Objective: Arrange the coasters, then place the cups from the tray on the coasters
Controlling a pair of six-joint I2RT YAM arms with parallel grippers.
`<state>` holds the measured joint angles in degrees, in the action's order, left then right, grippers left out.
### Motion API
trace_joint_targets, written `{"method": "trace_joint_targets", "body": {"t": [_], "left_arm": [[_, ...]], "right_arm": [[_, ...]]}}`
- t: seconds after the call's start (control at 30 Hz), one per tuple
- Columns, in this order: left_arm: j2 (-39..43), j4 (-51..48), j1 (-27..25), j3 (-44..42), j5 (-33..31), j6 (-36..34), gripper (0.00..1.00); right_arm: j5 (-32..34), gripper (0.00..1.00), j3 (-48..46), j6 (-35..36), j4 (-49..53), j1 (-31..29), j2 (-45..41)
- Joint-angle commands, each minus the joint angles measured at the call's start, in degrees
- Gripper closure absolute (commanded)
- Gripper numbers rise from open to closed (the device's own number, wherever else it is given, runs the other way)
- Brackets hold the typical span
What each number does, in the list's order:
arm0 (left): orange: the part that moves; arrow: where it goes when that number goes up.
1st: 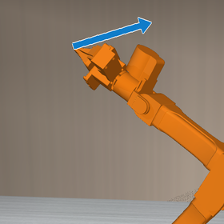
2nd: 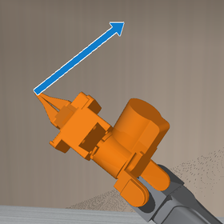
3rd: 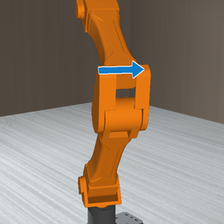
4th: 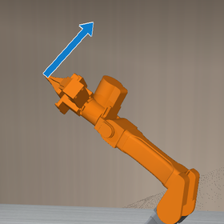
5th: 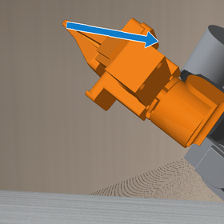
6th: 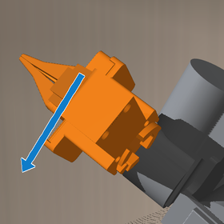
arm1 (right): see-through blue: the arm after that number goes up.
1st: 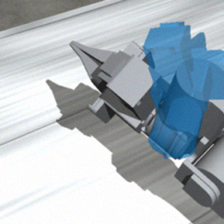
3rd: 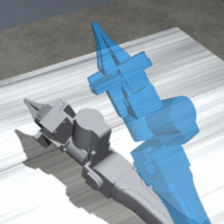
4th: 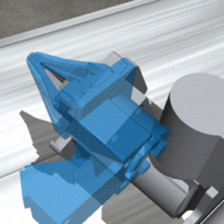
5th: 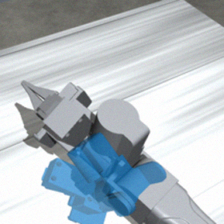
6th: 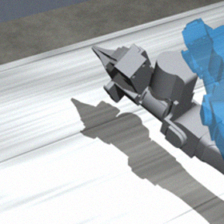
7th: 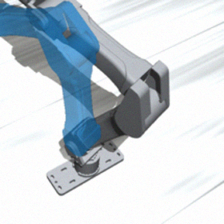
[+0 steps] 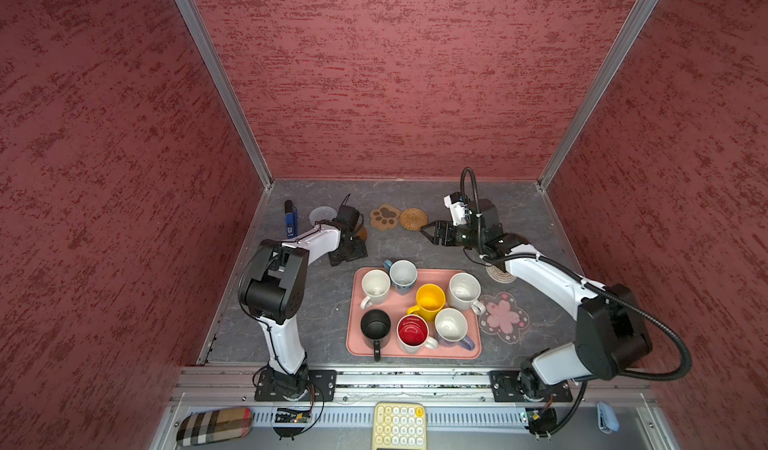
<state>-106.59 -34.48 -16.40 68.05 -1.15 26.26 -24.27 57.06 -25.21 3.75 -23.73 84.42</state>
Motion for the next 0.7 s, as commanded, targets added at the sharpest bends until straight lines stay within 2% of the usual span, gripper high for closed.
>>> {"method": "trace_joint_targets", "body": {"t": [0.0,0.23,0.43,0.67], "left_arm": [[-1.8,-1.2,0.3,1.8,0.2,-0.9,0.22],[-5.4,-1.8,1.3,5.2,0.5,-1.1,0.23],[-8.9,-3.0,2.7,10.4,0.7,-1.3,0.30],[-12.4,-4.2,3.7,16.6,2.2,-1.8,0.33]], "right_arm": [[1.0,0.20,-2.5,0.2,-4.2,1.0,-3.4],[-1.0,0.20,-8.8,-1.9,-8.5,3.9,-7.0],[-3.4,0.20,-11.0,-3.7,-10.7,6.2,-7.6],[-4.4,0.20,-11.6,-4.1,-11.4,7.6,-6.7]]}}
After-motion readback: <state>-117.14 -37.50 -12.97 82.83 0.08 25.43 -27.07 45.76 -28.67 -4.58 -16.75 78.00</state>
